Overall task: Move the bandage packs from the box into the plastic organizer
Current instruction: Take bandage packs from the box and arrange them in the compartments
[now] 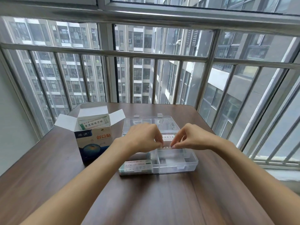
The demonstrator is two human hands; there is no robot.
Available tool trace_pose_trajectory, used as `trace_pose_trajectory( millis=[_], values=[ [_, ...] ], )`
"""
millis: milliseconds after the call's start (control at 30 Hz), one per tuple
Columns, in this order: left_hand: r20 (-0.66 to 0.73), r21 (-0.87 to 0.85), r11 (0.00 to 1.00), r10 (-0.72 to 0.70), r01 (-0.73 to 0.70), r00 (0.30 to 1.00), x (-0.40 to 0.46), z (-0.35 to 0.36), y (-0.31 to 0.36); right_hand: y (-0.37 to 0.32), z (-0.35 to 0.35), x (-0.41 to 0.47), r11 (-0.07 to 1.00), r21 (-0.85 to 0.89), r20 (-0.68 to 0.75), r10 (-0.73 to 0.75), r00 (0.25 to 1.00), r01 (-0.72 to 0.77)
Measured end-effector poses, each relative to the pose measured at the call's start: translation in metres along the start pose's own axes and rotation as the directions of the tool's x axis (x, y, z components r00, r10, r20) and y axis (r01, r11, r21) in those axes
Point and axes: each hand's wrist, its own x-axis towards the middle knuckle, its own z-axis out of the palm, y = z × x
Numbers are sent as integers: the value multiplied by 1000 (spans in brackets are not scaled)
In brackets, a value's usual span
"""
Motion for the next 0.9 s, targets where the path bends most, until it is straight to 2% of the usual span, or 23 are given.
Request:
trace_pose_trajectory(
  millis=[100, 200, 367, 500, 567, 700, 800, 900],
  values=[
    [29, 8, 1000, 19, -19, 999, 1, 0, 1, -5, -2, 3, 993, -120, 22, 21, 1000, -18],
    [62, 12, 999, 32, -33, 998, 2, 2, 2, -11, -3, 8, 962, -272, -31, 28, 999, -36],
    [72, 20, 1000, 17, -18, 997, 10, 3, 1, -18, -3, 11, 939, -340, -40, 44, 998, -55],
    [105, 19, 1000, 10, -12, 994, 16, 2, 2, -24, -12, 8, 876, -423, -192, 162, 968, -231],
    [119, 15, 1000, 11, -13, 993, 18, 2, 1, -29, -16, 5, 825, -473, -133, 280, 951, -309],
    [139, 29, 999, 19, -23, 990, 19, 3, 0, -38, -11, 9, 778, -514, 62, 454, 889, -361],
    [143, 47, 998, 29, -36, 989, 19, 3, 1, -38, -13, 15, 789, -479, 193, 522, 831, -385],
    [152, 47, 998, 36, -43, 988, 17, 4, 1, -34, -18, 11, 796, -431, 196, 541, 818, -424]
  ],
)
